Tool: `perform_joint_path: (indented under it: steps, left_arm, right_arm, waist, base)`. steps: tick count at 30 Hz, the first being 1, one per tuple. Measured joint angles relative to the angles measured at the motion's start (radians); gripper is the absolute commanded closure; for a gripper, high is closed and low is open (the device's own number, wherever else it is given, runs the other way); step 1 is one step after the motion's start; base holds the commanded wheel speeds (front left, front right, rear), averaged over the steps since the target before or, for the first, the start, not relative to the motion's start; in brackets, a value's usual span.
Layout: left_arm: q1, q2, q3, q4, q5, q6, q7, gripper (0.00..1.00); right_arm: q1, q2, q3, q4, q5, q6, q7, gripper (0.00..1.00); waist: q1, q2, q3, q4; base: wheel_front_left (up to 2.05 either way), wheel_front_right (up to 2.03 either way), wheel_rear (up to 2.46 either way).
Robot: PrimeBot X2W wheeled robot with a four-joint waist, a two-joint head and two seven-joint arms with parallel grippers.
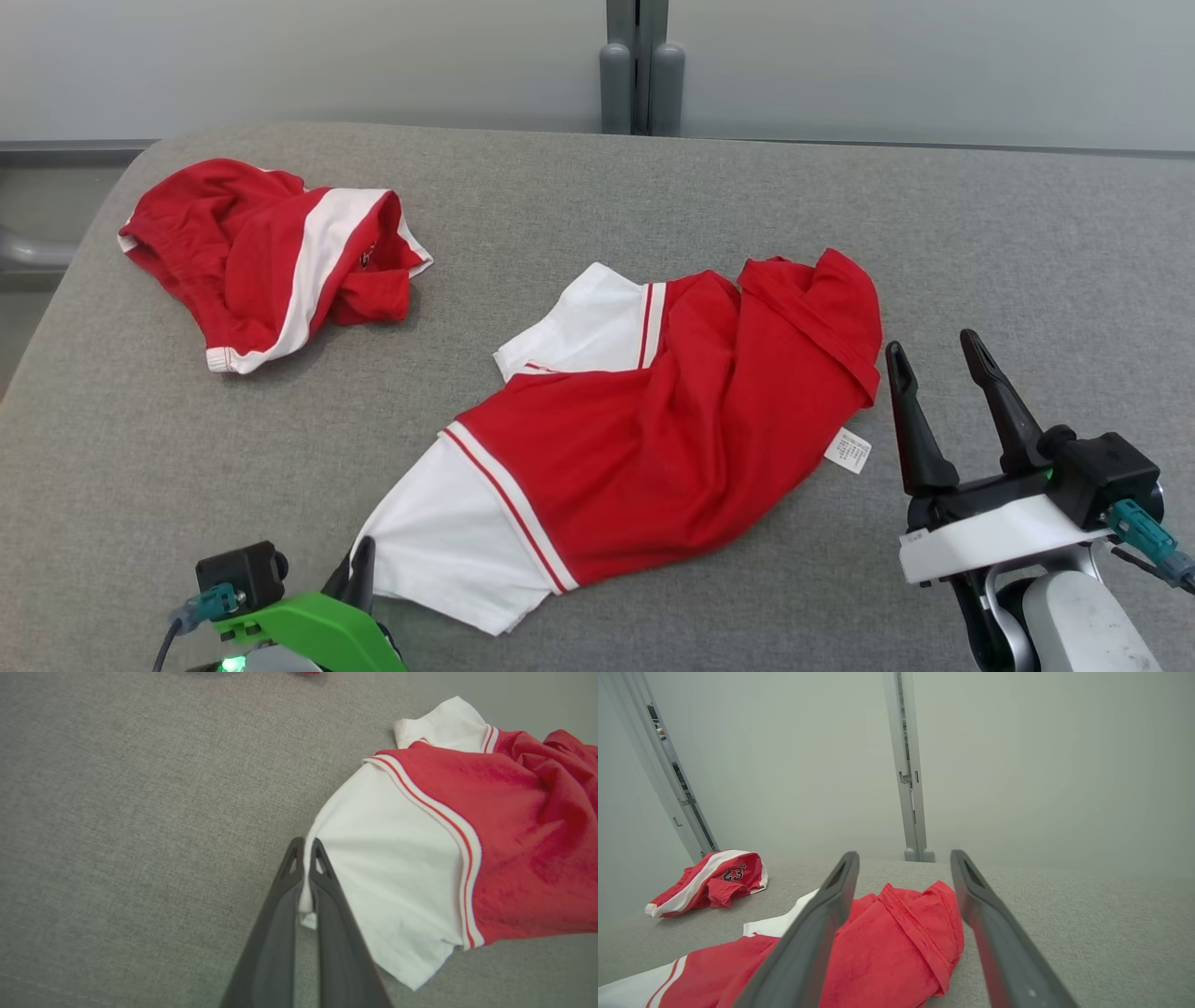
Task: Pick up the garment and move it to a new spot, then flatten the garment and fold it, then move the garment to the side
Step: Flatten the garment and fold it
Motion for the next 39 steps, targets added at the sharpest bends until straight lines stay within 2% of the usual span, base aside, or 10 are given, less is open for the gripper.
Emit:
perform_joint_path:
  steps: [1,2,4,5,10,19,26,33,36,39]
  left_arm:
    - [0.0,-0.001,0.003,0.025,-0.008,-0.003,-0.01,1.0]
    - [-0.002,-0.003,0.007,0.047,-0.012,-0.013,-0.023,0.91]
    - [-0.011,-0.007,0.008,0.094,-0.016,-0.024,-0.04,0.62]
    - [-0.014,-0.006,0.007,0.121,-0.013,-0.028,-0.05,0.0]
    - [-0.045,-0.003,0.01,0.136,0.018,-0.059,-0.165,0.0]
    - [-0.059,0.019,0.02,0.013,0.132,-0.031,-0.35,0.0]
    - [-0.047,0.019,0.024,-0.072,0.263,-0.01,-0.372,0.0]
    - [-0.032,-0.01,0.044,-0.083,0.284,-0.031,-0.372,0.0]
    - [-0.032,-0.031,0.058,-0.09,0.274,-0.046,-0.373,0.0]
    - [-0.033,-0.034,0.064,-0.087,0.277,-0.062,-0.373,0.0]
  right_arm:
    - [-0.001,-0.001,0.001,0.0,0.0,0.0,0.0,0.0]
    - [-0.002,-0.003,0.002,0.0,0.0,0.0,0.0,0.0]
    - [-0.007,-0.004,0.006,0.002,0.002,0.0,0.0,0.0]
    - [-0.008,-0.004,0.01,0.004,0.003,0.0,0.0,0.0]
    - [-0.005,-0.003,0.015,0.005,0.005,0.0,0.0,0.0]
    - [0.019,-0.001,0.037,0.011,0.006,0.0,0.0,0.0]
    - [0.045,0.003,0.034,0.032,0.009,0.0,0.0,0.0]
    - [0.046,0.002,0.033,0.057,0.009,0.0,0.0,0.0]
    - [0.034,-0.015,0.055,0.12,0.017,0.0,0.0,0.0]
    - [-0.04,-0.062,0.115,0.253,0.027,0.0,0.002,0.0]
  waist:
    - [0.0,0.0,0.002,0.001]
    - [0.0,0.0,0.004,0.0]
    - [0.0,0.0,0.005,-0.003]
    - [0.0,0.0,0.004,-0.007]
    - [0.0,0.0,-0.007,-0.021]
    - [0.0,0.0,-0.046,-0.058]
    - [0.0,0.0,-0.06,-0.109]
    - [0.0,0.0,-0.068,-0.116]
    - [0.0,0.0,-0.064,-0.105]
    - [0.0,0.0,-0.055,-0.092]
  base:
    - [0.0,0.0,0.0]
    - [0.0,0.0,0.0]
    - [0.0,0.0,0.0]
    - [0.0,0.0,0.0]
    - [0.0,0.0,0.0]
    - [0.0,0.0,0.0]
    - [0.0,0.0,0.0]
    - [0.0,0.0,0.0]
    - [0.0,0.0,0.0]
    - [0.0,0.0,0.0]
